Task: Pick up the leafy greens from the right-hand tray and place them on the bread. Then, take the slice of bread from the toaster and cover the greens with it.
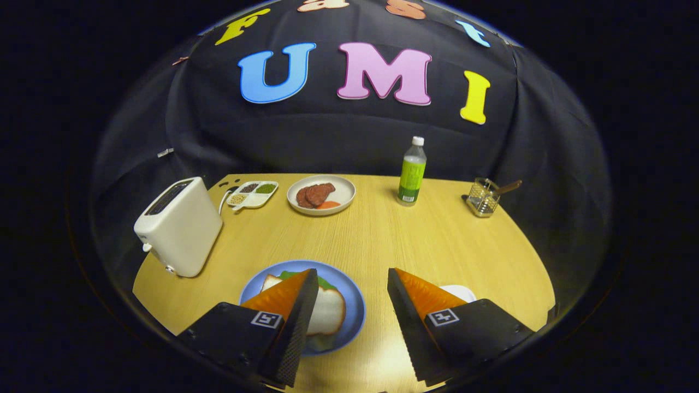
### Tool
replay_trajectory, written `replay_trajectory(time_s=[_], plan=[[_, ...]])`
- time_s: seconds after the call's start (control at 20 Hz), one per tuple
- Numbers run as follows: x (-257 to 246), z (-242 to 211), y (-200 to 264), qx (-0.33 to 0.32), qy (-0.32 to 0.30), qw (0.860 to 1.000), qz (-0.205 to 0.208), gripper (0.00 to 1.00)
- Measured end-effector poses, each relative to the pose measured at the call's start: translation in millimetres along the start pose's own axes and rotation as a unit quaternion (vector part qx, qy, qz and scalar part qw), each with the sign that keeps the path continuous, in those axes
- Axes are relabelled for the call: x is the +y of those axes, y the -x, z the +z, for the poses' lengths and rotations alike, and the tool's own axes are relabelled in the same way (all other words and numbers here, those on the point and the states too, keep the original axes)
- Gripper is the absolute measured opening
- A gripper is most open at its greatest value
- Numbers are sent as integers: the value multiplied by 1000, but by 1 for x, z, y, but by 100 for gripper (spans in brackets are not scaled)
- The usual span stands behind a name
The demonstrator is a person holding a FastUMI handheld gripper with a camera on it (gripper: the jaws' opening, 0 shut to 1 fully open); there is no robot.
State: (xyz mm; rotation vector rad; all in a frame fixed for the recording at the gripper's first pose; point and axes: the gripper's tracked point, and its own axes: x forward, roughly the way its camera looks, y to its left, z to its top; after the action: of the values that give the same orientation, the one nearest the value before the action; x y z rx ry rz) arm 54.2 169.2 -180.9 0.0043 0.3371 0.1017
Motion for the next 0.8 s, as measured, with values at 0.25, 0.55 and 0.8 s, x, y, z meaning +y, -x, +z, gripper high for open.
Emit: replay_trajectory(time_s=[0.25, 0.55, 0.8], plan=[[-4, 62, 41, -62, 10, 998, 5, 91], [-17, 109, 87, -112, 43, 993, 1, 99], [-26, 123, 106, -130, 31, 991, 18, 99]])
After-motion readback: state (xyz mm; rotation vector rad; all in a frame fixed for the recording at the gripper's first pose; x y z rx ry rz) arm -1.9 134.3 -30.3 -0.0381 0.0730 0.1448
